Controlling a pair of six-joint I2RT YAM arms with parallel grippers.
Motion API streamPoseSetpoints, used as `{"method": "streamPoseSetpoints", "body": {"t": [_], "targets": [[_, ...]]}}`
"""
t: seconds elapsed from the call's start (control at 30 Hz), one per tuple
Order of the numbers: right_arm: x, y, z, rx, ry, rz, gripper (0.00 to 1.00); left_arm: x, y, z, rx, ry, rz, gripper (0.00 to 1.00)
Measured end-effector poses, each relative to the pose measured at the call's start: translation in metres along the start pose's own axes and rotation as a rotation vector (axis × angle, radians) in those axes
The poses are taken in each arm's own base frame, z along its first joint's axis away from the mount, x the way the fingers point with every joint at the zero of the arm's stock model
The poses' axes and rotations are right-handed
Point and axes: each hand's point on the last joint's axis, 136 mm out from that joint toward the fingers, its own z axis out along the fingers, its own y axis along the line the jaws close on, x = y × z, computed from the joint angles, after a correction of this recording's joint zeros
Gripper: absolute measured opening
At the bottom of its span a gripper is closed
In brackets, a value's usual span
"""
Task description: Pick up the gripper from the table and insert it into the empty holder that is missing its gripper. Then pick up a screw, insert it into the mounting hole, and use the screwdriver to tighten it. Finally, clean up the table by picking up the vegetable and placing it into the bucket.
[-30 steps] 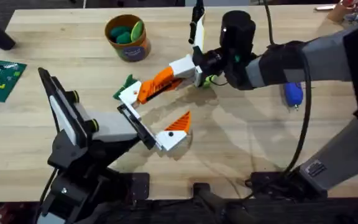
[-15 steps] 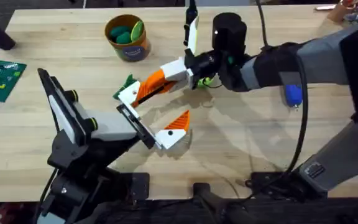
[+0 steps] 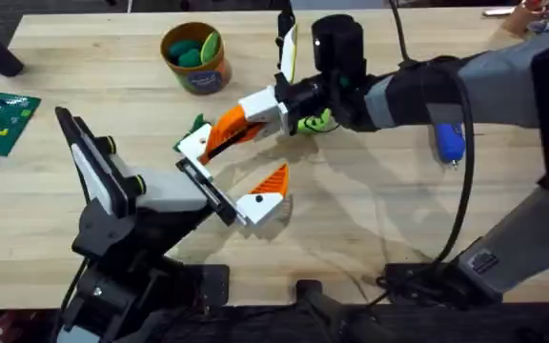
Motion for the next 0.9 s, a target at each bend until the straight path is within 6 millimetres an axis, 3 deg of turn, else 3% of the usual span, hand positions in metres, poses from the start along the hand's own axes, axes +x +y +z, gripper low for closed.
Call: {"method": "streamPoseSetpoints", "body": {"t": [0.9], "targets": [[-0.0015, 0.0016, 0.0011, 0.003, 0.005, -0.058, 0.023, -0.0002, 0.0006, 0.0000, -0.003, -0.001, 0.003, 0.986]]}}
